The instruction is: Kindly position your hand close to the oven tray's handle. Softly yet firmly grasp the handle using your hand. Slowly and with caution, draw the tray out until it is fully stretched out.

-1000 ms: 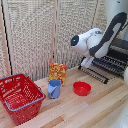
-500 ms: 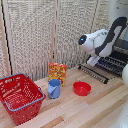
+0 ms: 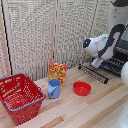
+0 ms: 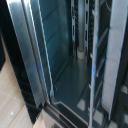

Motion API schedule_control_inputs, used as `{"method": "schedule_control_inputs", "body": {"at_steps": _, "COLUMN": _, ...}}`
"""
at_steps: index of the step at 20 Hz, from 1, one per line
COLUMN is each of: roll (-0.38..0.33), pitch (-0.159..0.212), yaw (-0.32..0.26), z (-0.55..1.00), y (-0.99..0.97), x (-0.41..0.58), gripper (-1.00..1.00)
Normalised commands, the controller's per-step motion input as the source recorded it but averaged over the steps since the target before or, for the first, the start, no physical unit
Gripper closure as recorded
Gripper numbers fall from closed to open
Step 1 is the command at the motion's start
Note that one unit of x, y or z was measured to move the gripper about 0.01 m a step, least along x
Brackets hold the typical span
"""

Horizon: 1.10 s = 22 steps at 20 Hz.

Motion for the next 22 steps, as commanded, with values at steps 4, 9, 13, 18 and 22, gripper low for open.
{"method": "schedule_control_inputs", "body": {"at_steps": 4, "roll": 0.000, "pitch": -0.002, "yaw": 0.012, "z": 0.00, "y": -0.22, "x": 0.000, "gripper": 1.00}}
{"method": "schedule_control_inputs", "body": {"at_steps": 9, "roll": 0.000, "pitch": -0.003, "yaw": 0.011, "z": 0.03, "y": -0.27, "x": -0.010, "gripper": 1.00}}
{"method": "schedule_control_inputs", "body": {"at_steps": 13, "roll": 0.000, "pitch": -0.037, "yaw": 0.000, "z": 0.07, "y": -0.17, "x": -0.171, "gripper": 1.00}}
{"method": "schedule_control_inputs", "body": {"at_steps": 18, "roll": -0.002, "pitch": -0.008, "yaw": 0.000, "z": 0.11, "y": -0.11, "x": -0.094, "gripper": 1.00}}
{"method": "schedule_control_inputs", "body": {"at_steps": 22, "roll": -0.007, "pitch": 0.003, "yaw": 0.000, "z": 0.15, "y": -0.11, "x": -0.079, "gripper": 1.00}}
